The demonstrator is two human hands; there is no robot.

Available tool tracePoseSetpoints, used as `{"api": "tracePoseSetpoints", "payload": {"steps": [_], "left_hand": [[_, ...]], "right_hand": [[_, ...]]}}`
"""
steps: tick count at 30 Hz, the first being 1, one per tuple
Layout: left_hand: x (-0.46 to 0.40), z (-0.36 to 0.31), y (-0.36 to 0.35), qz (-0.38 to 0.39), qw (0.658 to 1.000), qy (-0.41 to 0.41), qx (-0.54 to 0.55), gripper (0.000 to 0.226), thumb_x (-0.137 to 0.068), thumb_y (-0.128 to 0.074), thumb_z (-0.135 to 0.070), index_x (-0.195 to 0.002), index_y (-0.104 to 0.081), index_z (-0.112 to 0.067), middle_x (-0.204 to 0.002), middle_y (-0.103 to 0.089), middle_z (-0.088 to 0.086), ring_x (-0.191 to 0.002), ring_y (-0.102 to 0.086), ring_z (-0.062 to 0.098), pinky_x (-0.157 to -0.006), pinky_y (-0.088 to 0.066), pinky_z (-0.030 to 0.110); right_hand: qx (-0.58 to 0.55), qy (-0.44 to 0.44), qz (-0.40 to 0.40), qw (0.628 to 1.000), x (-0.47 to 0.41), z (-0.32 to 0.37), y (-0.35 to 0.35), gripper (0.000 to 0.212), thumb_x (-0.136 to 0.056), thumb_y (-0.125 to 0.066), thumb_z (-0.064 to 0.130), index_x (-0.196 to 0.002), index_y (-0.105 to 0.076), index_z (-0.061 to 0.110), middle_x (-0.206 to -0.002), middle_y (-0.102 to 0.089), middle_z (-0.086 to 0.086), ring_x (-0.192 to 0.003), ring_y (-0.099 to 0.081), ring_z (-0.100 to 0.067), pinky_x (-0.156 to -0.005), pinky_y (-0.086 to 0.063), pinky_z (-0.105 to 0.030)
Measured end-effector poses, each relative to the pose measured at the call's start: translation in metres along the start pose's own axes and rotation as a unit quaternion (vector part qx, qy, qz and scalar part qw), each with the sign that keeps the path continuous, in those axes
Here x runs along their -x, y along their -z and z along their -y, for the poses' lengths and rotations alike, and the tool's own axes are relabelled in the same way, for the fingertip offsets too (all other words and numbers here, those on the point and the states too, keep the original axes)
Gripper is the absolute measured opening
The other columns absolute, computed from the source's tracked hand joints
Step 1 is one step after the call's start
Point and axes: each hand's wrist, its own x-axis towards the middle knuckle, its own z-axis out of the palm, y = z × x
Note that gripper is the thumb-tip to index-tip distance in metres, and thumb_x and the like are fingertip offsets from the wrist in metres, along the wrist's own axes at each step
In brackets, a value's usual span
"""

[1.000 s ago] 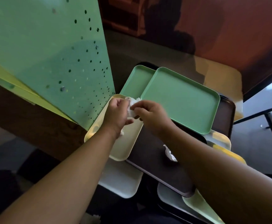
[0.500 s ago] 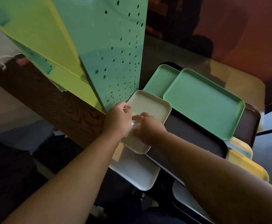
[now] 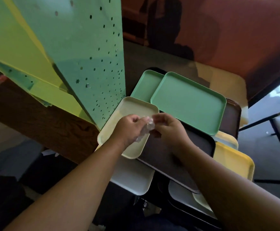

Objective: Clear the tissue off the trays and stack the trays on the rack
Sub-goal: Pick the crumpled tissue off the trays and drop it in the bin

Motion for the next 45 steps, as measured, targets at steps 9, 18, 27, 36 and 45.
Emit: {"api": "tracePoseSetpoints", "payload": {"steps": [9,18,27,36,45], "left_hand": [[-0.002,-0.006,-0.076,0.035,0.996,-0.011,-0.078,0.023,-0.085,-0.070,-0.024,-0.078,-0.051,-0.012,-0.057,-0.056,-0.004,-0.043,-0.055,0.009,-0.047,-0.046,0.022],[-0.024,-0.010,-0.105,0.025,0.930,-0.070,-0.361,0.053,-0.090,-0.060,-0.026,-0.141,-0.046,-0.025,-0.124,-0.068,0.006,-0.109,-0.063,0.032,-0.087,-0.049,0.036],[-0.029,-0.030,-0.109,0.094,0.828,-0.065,-0.549,0.024,-0.092,-0.051,-0.040,-0.092,-0.067,-0.021,-0.110,-0.067,0.008,-0.110,-0.061,0.032,-0.077,-0.044,0.034],[0.001,-0.040,-0.142,0.270,0.953,0.115,0.076,0.051,-0.086,-0.069,-0.049,-0.107,-0.070,-0.002,-0.095,-0.073,0.023,-0.071,-0.068,0.024,-0.062,-0.052,0.029],[0.026,-0.036,-0.195,0.212,0.972,0.089,0.044,0.013,-0.088,-0.066,-0.015,-0.088,-0.054,-0.011,-0.081,-0.069,0.017,-0.063,-0.064,0.026,-0.058,-0.058,0.045]], "right_hand": [[0.209,-0.050,-0.221,0.951,0.044,-0.064,0.101,0.032,-0.092,-0.056,0.005,-0.116,-0.071,0.019,-0.105,-0.068,-0.004,-0.085,-0.061,-0.019,-0.080,-0.049,-0.030],[0.398,-0.069,-0.096,0.910,0.059,-0.083,0.112,0.060,-0.086,-0.067,0.051,-0.143,-0.051,0.037,-0.136,-0.045,0.000,-0.114,-0.060,-0.021,-0.092,-0.053,-0.036],[0.504,-0.026,-0.007,0.863,0.045,-0.081,0.103,0.023,-0.098,-0.057,0.042,-0.111,-0.072,0.030,-0.112,-0.052,-0.002,-0.112,-0.054,-0.027,-0.086,-0.053,-0.039],[-0.170,-0.062,-0.159,0.971,0.052,-0.055,0.123,0.015,-0.098,-0.066,0.011,-0.084,-0.061,0.012,-0.078,-0.067,-0.004,-0.071,-0.065,-0.017,-0.067,-0.060,-0.034],[-0.119,-0.087,-0.210,0.967,0.098,-0.070,0.158,0.035,-0.091,-0.053,-0.009,-0.090,-0.074,0.019,-0.086,-0.074,0.000,-0.074,-0.066,-0.014,-0.071,-0.055,-0.029]]}}
